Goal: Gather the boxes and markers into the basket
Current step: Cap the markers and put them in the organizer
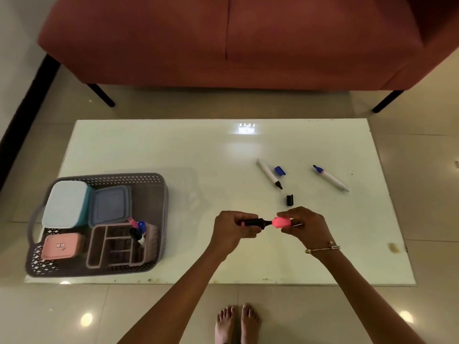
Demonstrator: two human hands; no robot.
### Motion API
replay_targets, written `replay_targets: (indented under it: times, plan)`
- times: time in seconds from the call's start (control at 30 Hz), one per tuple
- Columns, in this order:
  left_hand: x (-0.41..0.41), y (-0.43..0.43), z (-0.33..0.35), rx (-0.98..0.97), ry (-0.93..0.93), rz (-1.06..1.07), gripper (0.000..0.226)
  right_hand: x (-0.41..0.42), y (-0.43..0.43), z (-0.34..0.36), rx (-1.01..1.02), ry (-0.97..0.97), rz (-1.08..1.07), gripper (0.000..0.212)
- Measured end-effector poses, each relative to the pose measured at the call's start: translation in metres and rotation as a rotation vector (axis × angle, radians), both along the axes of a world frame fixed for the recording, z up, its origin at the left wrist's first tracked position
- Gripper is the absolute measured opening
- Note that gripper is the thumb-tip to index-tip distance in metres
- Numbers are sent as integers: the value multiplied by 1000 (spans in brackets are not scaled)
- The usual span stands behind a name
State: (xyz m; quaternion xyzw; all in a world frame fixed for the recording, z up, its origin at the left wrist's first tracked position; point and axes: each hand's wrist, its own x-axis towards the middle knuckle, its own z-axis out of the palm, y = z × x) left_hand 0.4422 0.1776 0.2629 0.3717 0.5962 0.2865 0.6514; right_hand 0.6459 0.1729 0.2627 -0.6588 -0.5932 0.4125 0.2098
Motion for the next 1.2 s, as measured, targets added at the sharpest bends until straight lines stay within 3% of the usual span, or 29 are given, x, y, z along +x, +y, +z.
replay_targets:
  times: [0.33, 0.63, 0.87, 1.0, 1.13, 1.2]
  plan:
    - [-17, -9, 17, -22, -48, -35, 31, -37, 1, 13, 88, 21, 199, 35]
    - [-65, -23, 31, -4, -107, 207, 26, -98, 25, 29, 125, 110, 357, 32]
    - [-131, -40, 39, 30, -45, 306, 46, -170, 27, 39, -20, 180, 456, 31]
    - [-171, -44, 46, 0, 94, 303, 60, -224, 34, 55, 40, 159, 491, 22]
    - [-199, -58, 50, -110, 72, 461, 26, -288, 51, 72, 175, 70, 543, 24]
    - [-202, -66, 50, -112, 99, 506, 23, -321, 59, 73, 248, 12, 665, 29]
